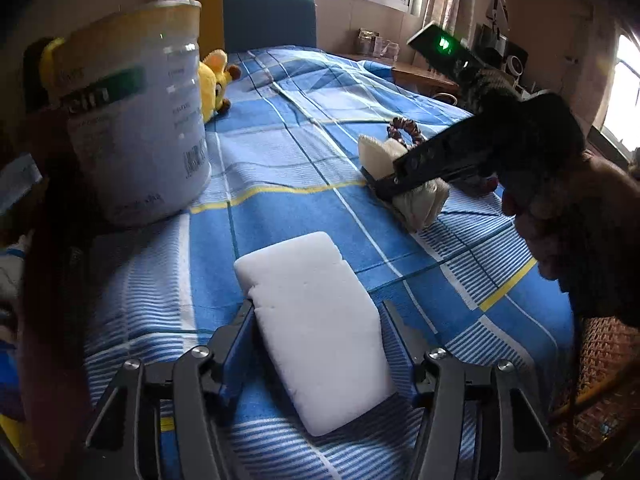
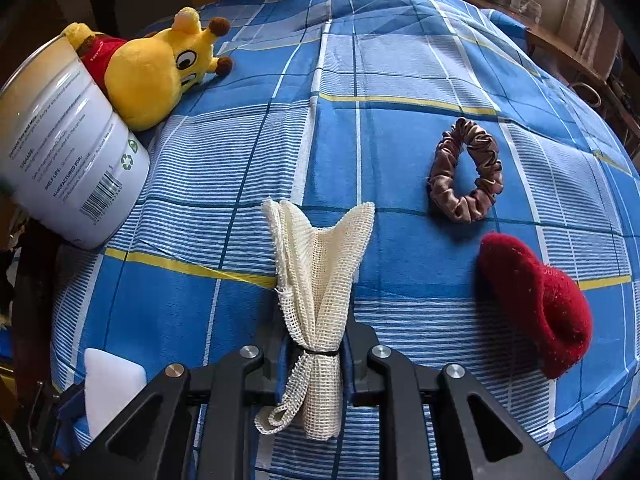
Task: Organize soft objects
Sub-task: 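Hold the white sponge in left gripper while right lifts the bandage roll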
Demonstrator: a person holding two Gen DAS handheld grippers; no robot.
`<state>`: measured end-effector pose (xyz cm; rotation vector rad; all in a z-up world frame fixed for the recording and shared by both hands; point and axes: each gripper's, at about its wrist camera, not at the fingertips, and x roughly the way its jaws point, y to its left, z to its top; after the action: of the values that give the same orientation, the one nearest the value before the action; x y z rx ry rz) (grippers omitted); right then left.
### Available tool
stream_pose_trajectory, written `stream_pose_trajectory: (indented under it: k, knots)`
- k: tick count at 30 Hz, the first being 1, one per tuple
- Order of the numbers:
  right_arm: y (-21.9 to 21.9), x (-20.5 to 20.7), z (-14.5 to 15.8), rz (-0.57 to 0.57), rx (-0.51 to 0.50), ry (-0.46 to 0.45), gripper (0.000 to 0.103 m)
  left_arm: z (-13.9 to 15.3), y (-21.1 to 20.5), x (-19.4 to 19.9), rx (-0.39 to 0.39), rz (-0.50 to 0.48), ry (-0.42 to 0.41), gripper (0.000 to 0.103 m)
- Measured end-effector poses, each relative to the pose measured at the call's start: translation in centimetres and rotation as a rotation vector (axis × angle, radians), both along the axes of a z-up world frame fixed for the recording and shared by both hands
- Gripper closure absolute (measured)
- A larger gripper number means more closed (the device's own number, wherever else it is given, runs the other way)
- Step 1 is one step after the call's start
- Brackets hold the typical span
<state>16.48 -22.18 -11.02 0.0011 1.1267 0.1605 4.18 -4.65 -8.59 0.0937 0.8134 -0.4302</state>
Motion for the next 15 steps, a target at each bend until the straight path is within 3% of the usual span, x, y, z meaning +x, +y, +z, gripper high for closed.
stream_pose_trajectory:
  k: [15]
  knots:
    - [0.1, -0.2, 0.0, 0.021, -0.030, -0.022, 0.083, 3.6, 0.3, -2.0, -0.002, 0.014, -0.045, 0.043]
